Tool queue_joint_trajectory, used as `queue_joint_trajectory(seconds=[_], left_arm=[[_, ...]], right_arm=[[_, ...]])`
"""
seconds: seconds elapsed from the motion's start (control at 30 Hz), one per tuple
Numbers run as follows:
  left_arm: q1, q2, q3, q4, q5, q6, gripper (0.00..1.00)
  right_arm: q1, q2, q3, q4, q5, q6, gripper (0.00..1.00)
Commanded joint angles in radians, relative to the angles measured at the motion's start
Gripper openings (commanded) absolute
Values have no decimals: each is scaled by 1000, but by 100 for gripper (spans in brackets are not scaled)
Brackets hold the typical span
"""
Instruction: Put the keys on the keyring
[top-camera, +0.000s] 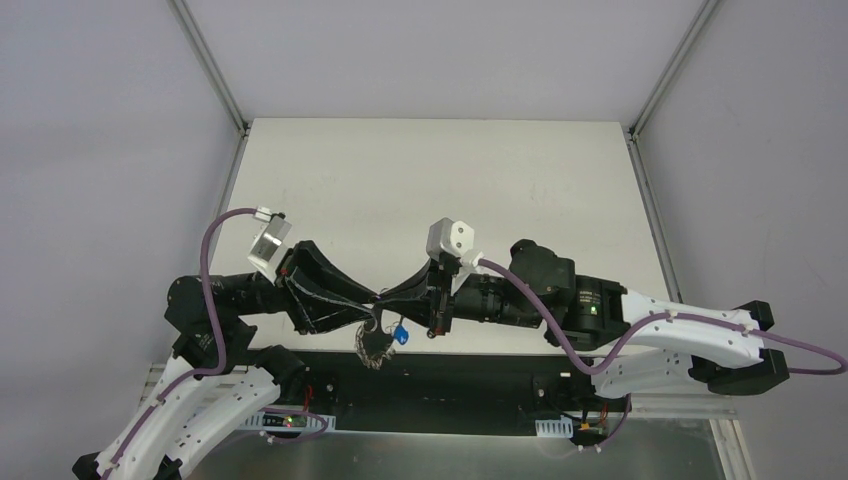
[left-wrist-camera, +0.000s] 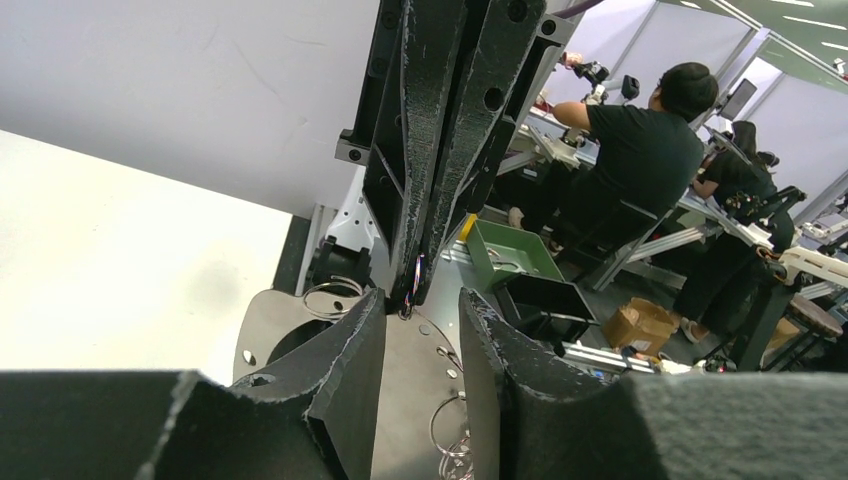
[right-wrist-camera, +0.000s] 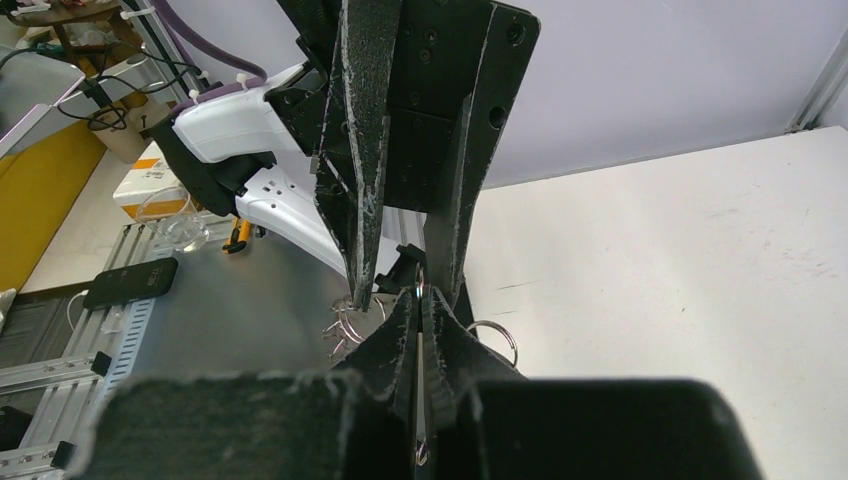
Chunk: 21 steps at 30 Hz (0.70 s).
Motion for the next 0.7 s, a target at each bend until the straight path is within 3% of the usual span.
queue_joint_trajectory(seconds=[0.0,0.67], left_arm=[[8,-14,4,59,40,-9,31],[8,-1,8,62,31,-4,33]], right_arm=[[2,-29,32,66,29,7,0],[2,-41,17,31,-8,51,0]])
